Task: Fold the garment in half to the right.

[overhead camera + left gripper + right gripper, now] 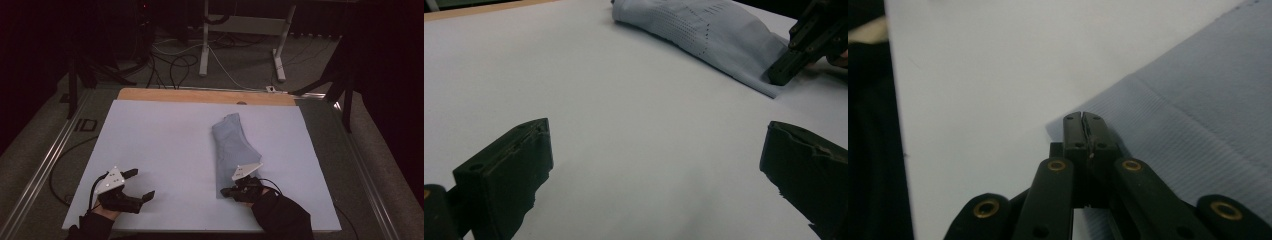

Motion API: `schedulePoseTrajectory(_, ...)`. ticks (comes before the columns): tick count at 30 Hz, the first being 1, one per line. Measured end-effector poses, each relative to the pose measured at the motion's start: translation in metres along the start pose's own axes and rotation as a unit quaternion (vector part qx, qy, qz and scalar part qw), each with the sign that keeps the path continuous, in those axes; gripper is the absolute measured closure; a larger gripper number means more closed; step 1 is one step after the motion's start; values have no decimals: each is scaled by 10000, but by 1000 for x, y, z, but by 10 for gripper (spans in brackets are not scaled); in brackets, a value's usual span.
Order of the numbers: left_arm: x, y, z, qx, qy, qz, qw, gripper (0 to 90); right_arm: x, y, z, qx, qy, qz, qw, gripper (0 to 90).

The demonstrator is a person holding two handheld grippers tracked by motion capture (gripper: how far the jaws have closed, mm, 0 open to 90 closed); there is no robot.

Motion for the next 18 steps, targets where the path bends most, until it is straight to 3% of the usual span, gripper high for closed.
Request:
schedulePoseTrajectory(4, 1, -1, -1, 33, -18, -72, 10000, 14, -7, 10, -4, -87, 92, 270, 9996, 846)
schedulePoseTrajectory(7, 0, -2, -1, 42, -26, -81, 10000, 14, -19, 21, -4, -253, -99, 494, 9984, 798)
schedulePoseTrajectory(8, 0, -2, -2, 66, -23, -87, 9999, 14, -27, 26, -4, -357, -142, 632, 9973, 750)
schedulePoseTrajectory(11, -1, -1, -3, 41, 4, -67, 10000, 14, -36, 29, 0, -329, -227, 825, 9958, 598)
schedulePoseTrajectory(12, -2, -1, -4, 47, 3, -61, 10000, 14, -36, 29, 0, -329, -227, 825, 9958, 598)
schedulePoseTrajectory(18, -4, 0, -5, 50, 26, -22, 10000, 14, -43, 30, 7, -298, -404, 986, 9939, 268)
Point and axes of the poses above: each handheld gripper's, and its own axes: x roughly forward along the jaws, y roughly out of its top, z roughly to its right, the point moved 7 cm from there along x, roughly forward along the jaws, and after that the axes turned 15 degrees about y, right-handed, at the moved point
